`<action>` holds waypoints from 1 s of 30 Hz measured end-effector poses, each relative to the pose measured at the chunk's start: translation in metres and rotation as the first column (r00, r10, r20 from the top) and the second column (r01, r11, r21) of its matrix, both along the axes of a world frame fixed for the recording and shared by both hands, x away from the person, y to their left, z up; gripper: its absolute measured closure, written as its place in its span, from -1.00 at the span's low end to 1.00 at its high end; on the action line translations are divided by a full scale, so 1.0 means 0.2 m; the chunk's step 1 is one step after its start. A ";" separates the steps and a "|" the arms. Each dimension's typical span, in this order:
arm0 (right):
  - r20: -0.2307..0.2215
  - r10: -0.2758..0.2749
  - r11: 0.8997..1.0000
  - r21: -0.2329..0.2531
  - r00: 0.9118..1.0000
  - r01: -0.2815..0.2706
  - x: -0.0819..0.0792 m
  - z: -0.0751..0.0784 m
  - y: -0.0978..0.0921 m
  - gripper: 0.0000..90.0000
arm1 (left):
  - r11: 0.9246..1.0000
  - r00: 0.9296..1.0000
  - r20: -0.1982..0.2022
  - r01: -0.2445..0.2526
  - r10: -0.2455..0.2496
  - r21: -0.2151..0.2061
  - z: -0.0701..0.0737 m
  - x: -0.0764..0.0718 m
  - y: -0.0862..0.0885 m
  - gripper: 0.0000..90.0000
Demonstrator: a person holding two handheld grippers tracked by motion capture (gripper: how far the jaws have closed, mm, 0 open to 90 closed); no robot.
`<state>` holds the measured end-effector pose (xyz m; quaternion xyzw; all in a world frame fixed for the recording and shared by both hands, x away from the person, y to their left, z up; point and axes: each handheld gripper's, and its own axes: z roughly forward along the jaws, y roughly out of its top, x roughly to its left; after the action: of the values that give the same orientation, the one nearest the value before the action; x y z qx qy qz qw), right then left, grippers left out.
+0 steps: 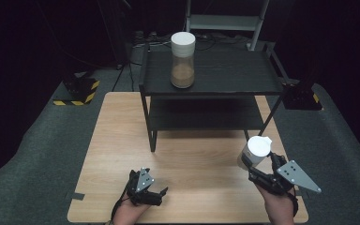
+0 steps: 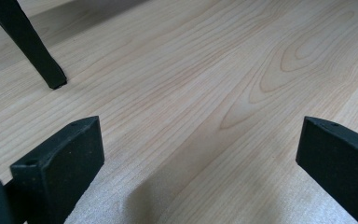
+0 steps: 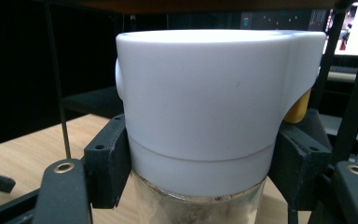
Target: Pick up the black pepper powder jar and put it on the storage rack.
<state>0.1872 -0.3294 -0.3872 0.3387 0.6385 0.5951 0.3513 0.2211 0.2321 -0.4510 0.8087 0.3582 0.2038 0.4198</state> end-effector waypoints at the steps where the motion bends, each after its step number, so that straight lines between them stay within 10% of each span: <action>1: 0.005 0.001 1.000 0.000 1.000 -0.001 0.00 0.02 0.00 -0.34 | 1.000 1.000 0.001 0.001 -0.001 0.001 0.00 0.00 0.00 -0.97; 30: 0.105 -0.005 1.000 0.003 0.994 0.005 0.11 0.47 0.10 -0.34 | 1.000 1.000 -0.005 0.006 -0.006 -0.016 0.00 0.01 0.02 -0.97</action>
<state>0.2089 -0.3090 -0.2935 0.3090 0.6174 0.6121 0.3855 0.2225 0.2353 -0.4518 0.8068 0.3585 0.1978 0.4260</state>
